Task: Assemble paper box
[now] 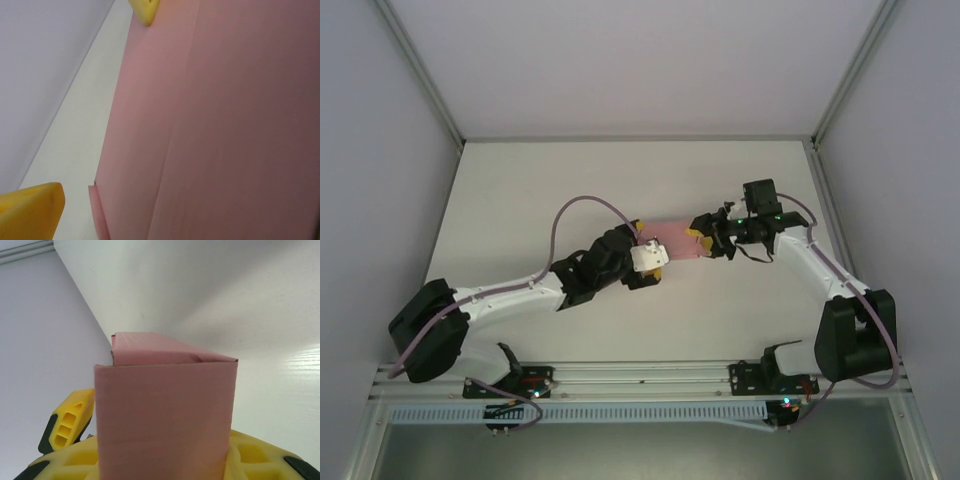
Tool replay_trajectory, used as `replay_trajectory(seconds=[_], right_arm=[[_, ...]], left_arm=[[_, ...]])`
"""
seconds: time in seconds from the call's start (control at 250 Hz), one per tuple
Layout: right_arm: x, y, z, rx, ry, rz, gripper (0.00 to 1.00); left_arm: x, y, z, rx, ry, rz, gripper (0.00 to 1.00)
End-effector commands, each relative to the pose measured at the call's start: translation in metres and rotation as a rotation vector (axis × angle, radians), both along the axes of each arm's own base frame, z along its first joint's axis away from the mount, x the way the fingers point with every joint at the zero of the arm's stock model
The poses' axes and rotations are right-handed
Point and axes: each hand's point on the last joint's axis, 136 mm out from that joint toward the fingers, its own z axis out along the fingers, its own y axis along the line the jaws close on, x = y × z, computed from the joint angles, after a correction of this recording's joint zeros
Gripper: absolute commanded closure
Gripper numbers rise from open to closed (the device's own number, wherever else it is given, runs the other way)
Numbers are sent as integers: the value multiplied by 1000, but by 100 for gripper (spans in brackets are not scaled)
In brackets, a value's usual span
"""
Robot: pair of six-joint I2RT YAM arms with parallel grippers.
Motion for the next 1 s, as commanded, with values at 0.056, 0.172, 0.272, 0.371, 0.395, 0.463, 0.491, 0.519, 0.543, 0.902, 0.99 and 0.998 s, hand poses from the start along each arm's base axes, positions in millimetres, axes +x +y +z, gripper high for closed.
replay_trajectory(seconds=[0.056, 0.172, 0.272, 0.371, 0.395, 0.463, 0.491, 0.519, 0.543, 0.902, 0.99, 0.998], right_arm=[[-17, 1, 15, 52, 46, 25, 65], [-21, -1, 14, 54, 40, 5, 62], [-23, -1, 13, 66, 42, -3, 63], [-24, -1, 11, 69, 41, -4, 61], [-24, -1, 10, 69, 42, -2, 59], [-25, 0, 6, 64, 44, 9, 47], [-24, -1, 6, 60, 39, 11, 48], [-23, -2, 5, 52, 33, 9, 48], [-22, -2, 5, 45, 25, 6, 48], [52, -45, 52, -313, -464, -123, 22], [58, -56, 59, -390, -559, -133, 21], [59, -57, 60, -395, -567, -136, 21]], left_arm=[[14, 4, -1, 42, -87, 56, 3], [12, -3, 2, 31, -105, 31, 14], [12, -8, 6, 9, -128, 25, 29], [9, -12, 9, -9, -132, 10, 40], [8, -13, 10, -14, -132, 4, 42], [6, -14, 9, -12, -126, -3, 43], [6, -13, 10, -13, -123, 0, 46], [6, -13, 10, -12, -120, 1, 46], [6, -12, 9, -10, -118, 2, 47], [-25, -2, -28, 113, 153, -58, 54], [-26, 7, -38, 121, 228, -53, 55], [-27, 8, -38, 119, 237, -56, 55]])
